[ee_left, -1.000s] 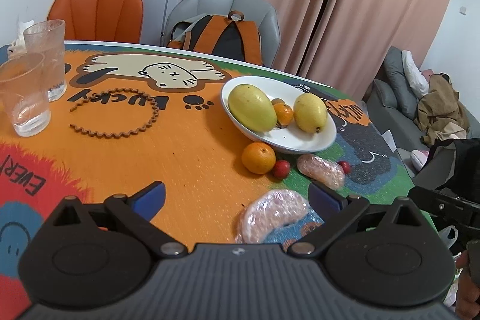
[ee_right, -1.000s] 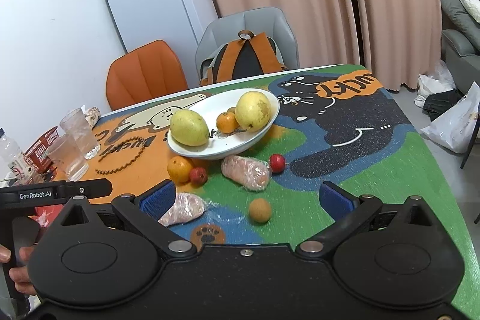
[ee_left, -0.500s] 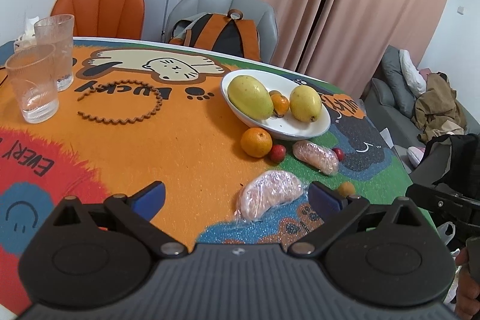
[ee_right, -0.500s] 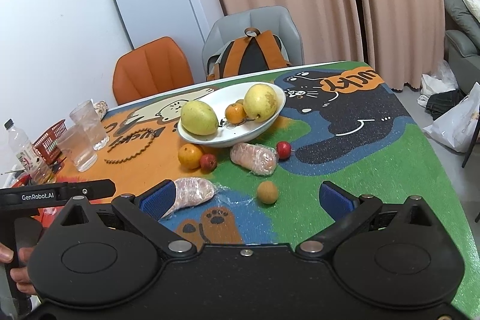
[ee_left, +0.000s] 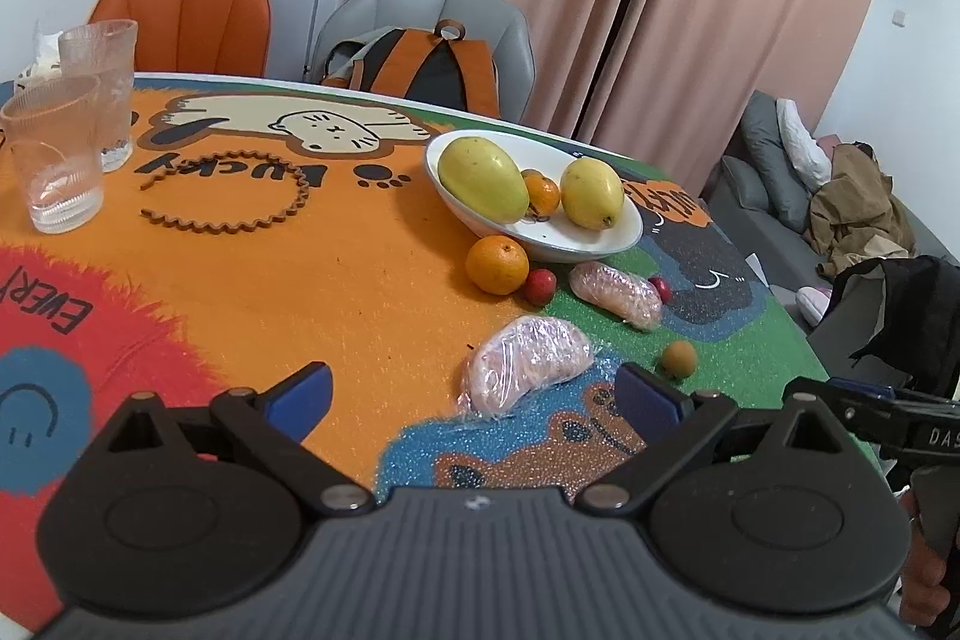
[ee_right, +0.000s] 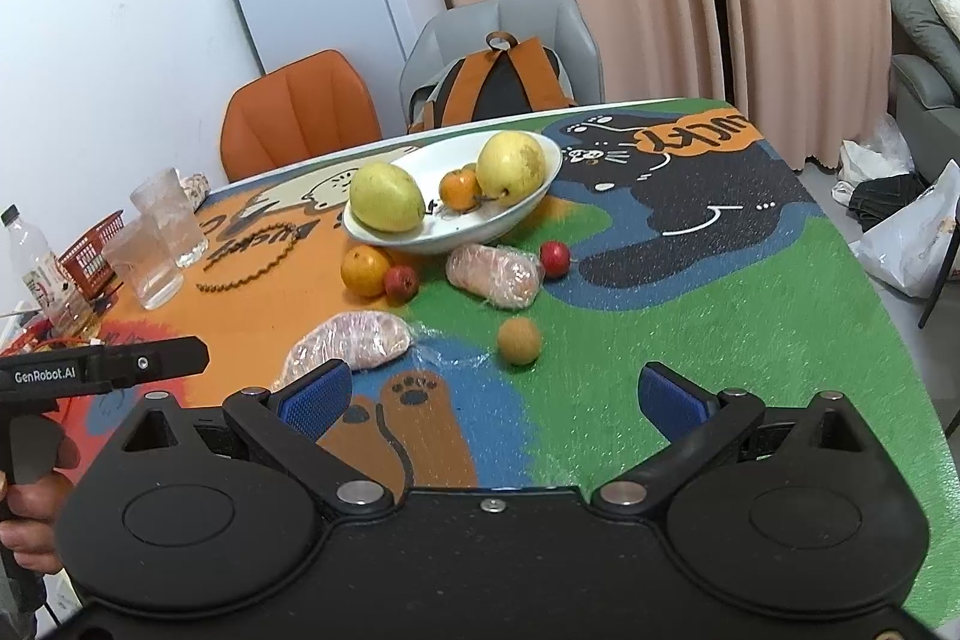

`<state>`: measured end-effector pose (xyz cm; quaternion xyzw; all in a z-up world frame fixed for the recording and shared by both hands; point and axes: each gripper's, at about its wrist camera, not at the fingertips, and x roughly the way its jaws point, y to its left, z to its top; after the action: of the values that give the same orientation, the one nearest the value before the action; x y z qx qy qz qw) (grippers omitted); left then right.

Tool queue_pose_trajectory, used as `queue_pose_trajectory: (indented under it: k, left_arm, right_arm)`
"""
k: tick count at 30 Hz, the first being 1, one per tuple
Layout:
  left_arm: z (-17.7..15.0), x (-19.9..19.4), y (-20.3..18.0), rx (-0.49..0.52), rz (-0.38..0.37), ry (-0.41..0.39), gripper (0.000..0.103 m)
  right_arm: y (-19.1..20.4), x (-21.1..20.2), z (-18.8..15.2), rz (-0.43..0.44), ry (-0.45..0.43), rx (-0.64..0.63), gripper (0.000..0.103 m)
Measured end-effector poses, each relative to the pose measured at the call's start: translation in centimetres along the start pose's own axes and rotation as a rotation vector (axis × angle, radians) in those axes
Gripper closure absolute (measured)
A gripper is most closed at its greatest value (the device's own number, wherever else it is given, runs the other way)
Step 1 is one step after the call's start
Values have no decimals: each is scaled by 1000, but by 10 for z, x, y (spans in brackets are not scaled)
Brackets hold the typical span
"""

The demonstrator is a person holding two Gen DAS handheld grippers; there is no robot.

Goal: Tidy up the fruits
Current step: 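Withdraw both open tools from the plate toward the loose fruits, then close the right tool on the small brown round fruit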

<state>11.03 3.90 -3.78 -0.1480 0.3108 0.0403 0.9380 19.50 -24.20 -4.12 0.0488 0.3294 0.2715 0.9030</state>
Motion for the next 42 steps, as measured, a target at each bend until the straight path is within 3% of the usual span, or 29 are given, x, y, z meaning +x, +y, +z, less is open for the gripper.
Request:
queue_pose_trajectory:
  k: [12, 22, 26, 42]
  left_arm:
    - [-4, 28, -9, 5, 0, 16, 5]
    - [-5, 47, -12, -35, 54, 21, 5]
    - [-8, 50, -17, -24, 64, 13, 5]
    - [-16, 73, -17, 88, 185, 61, 13]
  right_arm:
    - [-3, 21, -1, 27, 17, -31, 13]
    - [-6, 43, 2, 41, 48, -46, 13]
    - [-9, 49, 2, 54, 63, -61, 20]
    - [-14, 66, 3, 84, 83, -58, 25]
